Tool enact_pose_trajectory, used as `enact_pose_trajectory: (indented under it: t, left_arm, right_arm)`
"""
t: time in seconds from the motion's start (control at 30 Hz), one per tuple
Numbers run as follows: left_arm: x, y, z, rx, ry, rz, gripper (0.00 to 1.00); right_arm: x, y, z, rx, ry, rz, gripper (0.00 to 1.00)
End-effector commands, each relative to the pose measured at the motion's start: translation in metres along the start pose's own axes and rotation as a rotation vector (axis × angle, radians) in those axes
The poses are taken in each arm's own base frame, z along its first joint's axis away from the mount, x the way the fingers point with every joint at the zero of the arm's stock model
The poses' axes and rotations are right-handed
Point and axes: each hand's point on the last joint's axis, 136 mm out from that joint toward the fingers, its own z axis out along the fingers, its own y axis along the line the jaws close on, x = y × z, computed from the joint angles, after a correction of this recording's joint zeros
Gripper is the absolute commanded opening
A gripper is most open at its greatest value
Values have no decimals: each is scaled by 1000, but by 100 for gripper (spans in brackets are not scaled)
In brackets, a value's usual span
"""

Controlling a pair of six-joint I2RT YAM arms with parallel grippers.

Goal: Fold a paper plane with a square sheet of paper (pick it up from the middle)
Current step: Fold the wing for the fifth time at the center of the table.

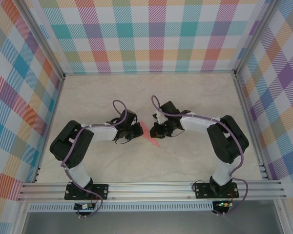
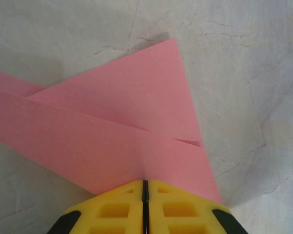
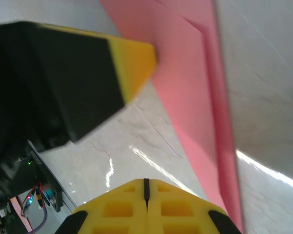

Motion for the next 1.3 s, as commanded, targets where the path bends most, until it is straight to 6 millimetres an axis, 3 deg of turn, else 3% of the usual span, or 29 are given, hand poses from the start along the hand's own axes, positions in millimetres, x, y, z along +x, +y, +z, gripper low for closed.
enact_pose_trajectory:
  t: [0.0,0.17,0.47,0.73,1.27]
  left_arm:
    - [15,34,10,-118,60,-14,9]
    - [16,38,10,-144,68,-18,9]
    - [16,54,5,-252,74,-24,9]
    - [15,63,4,-317,85,-14,9]
    - [13,61,6,-323,95,-4,8]
  right_arm:
    - [10,-7,17,9,87,-2,4]
    - [8,-12,25,30,116,-1,4]
    - [27,-44,28,125,176,9,2]
    - [46,-55,21,77,175,5,2]
    - [84,-78,3,45,150,53,2]
